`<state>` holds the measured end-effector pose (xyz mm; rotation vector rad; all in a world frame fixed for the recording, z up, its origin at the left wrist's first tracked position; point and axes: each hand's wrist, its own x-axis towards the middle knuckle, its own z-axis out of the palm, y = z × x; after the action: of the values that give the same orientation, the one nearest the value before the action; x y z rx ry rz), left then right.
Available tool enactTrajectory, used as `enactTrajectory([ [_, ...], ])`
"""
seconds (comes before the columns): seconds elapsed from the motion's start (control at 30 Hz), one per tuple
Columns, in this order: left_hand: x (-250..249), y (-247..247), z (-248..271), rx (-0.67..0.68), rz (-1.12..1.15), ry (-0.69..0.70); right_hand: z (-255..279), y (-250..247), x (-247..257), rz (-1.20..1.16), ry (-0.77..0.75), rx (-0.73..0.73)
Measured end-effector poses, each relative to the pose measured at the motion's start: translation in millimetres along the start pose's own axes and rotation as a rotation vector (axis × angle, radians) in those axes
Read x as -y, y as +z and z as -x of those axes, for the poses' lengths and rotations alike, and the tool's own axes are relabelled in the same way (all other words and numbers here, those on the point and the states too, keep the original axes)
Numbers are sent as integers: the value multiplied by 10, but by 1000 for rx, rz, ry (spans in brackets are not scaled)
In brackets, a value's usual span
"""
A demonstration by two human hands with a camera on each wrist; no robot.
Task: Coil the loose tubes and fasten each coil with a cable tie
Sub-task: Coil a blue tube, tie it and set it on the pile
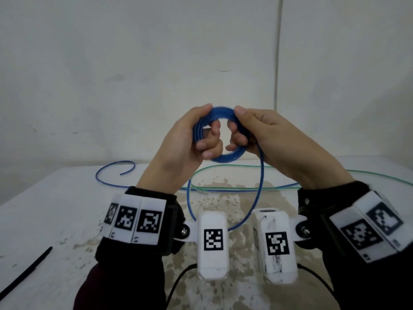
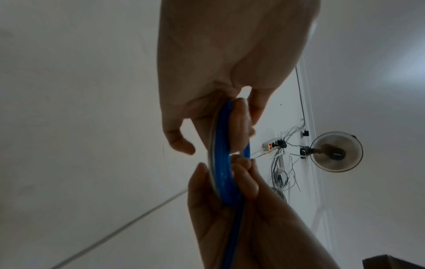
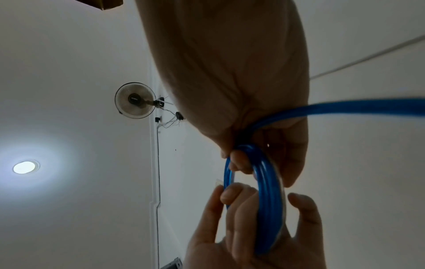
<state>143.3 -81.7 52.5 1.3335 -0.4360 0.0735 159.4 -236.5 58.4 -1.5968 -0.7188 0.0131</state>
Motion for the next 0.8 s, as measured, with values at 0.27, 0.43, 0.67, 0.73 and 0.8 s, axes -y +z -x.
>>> enactTrajectory([
  [0.27,-13,1,38,40,-176,32,5,40,12,119,-29,-62],
  [0.43,-18,28,20,-18,-82,60,7,-4,10,-41,2,-17],
  [0.67,-21,-17,45,100,-175,-78,7,70,-10,49,11,8],
  [0.73,-31,5,49,63,-185,-19,-5,92,-7,1,20,-27],
  [0.8,-37,29,48,4,-113,41,-12,82,15,-44,31,-68],
])
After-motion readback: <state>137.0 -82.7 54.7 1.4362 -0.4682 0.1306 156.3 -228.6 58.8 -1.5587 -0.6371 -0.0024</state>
